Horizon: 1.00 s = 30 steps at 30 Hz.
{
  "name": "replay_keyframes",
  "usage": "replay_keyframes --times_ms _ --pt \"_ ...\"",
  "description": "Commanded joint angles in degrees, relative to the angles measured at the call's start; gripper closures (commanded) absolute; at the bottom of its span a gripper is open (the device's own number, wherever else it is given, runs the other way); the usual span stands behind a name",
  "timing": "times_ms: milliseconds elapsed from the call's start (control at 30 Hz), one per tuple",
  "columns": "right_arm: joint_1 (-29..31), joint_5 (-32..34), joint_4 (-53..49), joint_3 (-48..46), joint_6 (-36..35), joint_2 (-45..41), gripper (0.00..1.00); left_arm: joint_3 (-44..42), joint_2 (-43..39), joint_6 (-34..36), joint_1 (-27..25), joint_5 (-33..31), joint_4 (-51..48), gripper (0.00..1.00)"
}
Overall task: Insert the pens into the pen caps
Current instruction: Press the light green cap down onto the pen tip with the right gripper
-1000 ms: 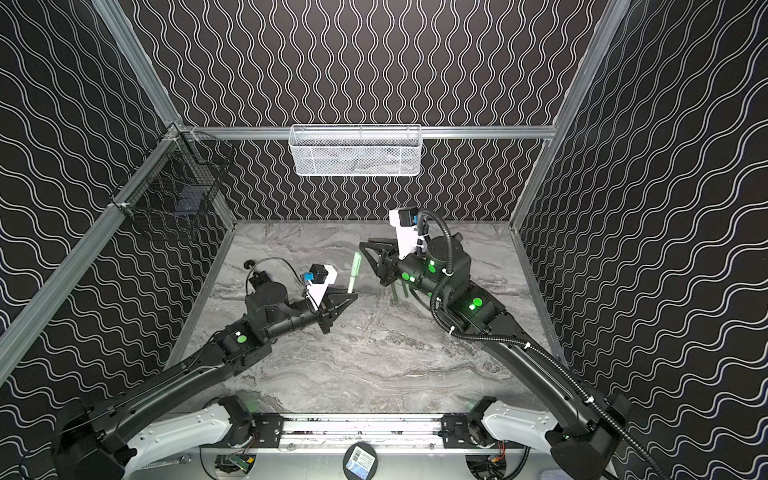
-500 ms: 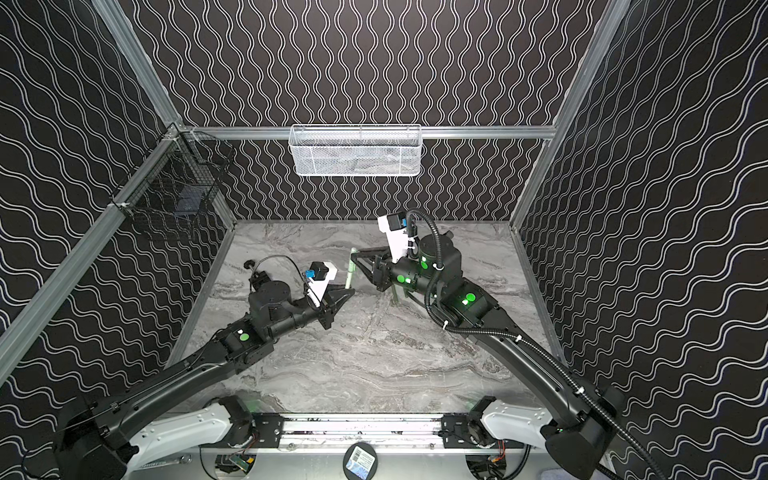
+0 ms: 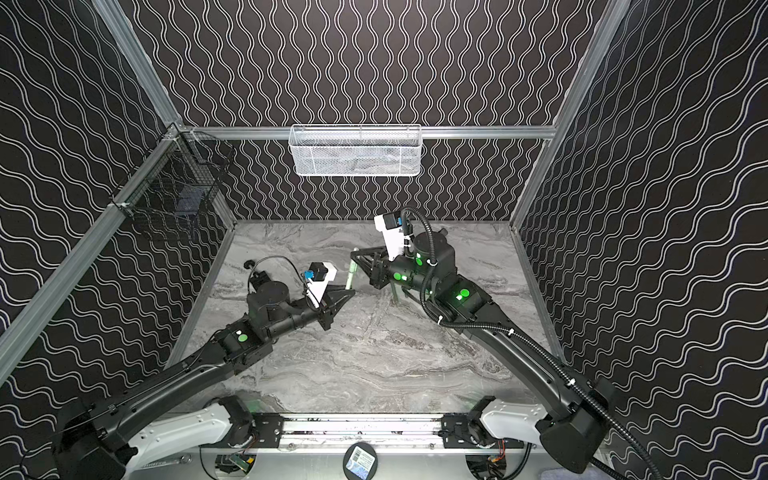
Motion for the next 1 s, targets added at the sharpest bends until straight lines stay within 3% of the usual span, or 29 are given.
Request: replay_keyframes --times_ms 0,100,400,667,967 --pt "-0.01 -3.67 2.21 0.08 0.72 0.50 0.95 0.84 0.25 0.53 -0.10 0.57 2.67 1.00" --pt "0.07 -4.77 1.99 -1.28 0.52 0.61 0.98 3.96 1.00 -1.81 0.54 1.33 1.42 1.00" --pt "0.27 -4.42 0.26 -3.95 -2.08 -0.10 0.99 11.82 1.37 -0.27 0.58 -0.45 0.71 1.00" --pt "0.62 -5.01 1.86 -8.84 -0.53 -1.14 0.99 13.06 2.91 -0.88 0.58 -3.80 14.43 1.00" --pt "2.56 -5.48 2.68 -12.01 0.64 -0.22 0.98 18.06 6.80 0.36 0.56 -3.00 25.16 1.00"
